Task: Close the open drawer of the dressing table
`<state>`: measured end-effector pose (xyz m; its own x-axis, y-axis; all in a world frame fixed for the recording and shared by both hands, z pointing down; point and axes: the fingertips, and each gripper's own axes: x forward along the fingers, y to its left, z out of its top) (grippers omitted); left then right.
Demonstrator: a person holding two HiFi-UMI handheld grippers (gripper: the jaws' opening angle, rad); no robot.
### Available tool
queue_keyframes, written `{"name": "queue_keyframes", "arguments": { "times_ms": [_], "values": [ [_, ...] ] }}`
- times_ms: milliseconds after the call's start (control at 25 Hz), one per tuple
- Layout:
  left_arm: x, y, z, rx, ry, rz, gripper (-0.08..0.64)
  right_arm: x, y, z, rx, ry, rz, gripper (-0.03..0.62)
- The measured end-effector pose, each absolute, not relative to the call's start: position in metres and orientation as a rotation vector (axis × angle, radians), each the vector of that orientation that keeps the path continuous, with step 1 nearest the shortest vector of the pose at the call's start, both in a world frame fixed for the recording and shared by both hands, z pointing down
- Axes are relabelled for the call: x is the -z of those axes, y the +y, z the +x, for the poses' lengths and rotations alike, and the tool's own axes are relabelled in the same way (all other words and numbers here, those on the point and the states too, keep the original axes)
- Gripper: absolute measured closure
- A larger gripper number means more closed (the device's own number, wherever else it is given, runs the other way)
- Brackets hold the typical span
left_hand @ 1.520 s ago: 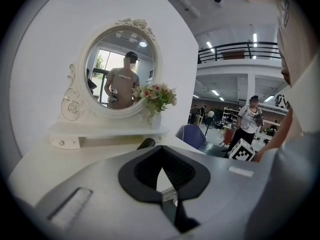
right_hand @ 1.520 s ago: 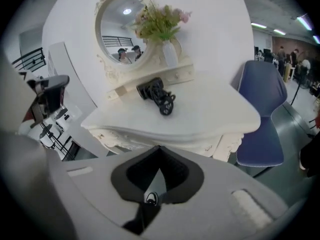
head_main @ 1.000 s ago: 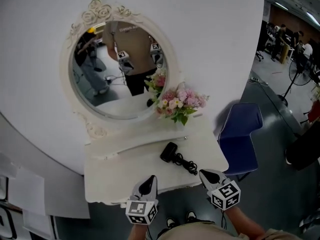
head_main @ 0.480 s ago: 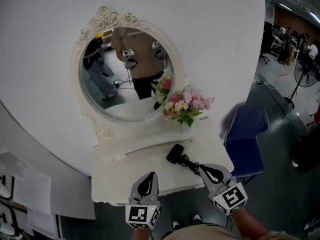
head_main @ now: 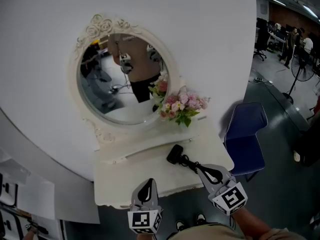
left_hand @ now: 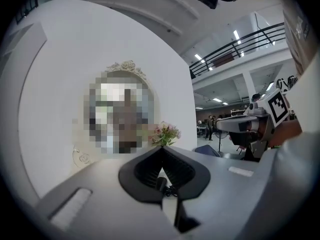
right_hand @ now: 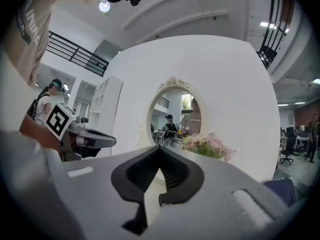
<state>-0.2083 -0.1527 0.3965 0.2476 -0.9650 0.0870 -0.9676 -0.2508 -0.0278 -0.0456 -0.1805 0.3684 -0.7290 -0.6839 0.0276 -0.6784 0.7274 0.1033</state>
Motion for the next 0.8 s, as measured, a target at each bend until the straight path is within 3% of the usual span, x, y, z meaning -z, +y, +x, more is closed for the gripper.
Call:
{"name": "queue_keyframes", "arguments": {
  "times_ms": [800],
  "values": [
    [-0.401, -0.135, -0.21, -0.125, -1.862, 2.454, 0.545, -0.386, -0.164, -0.04, 0.084, -2.853, 1.132, 0.589]
  ]
}}
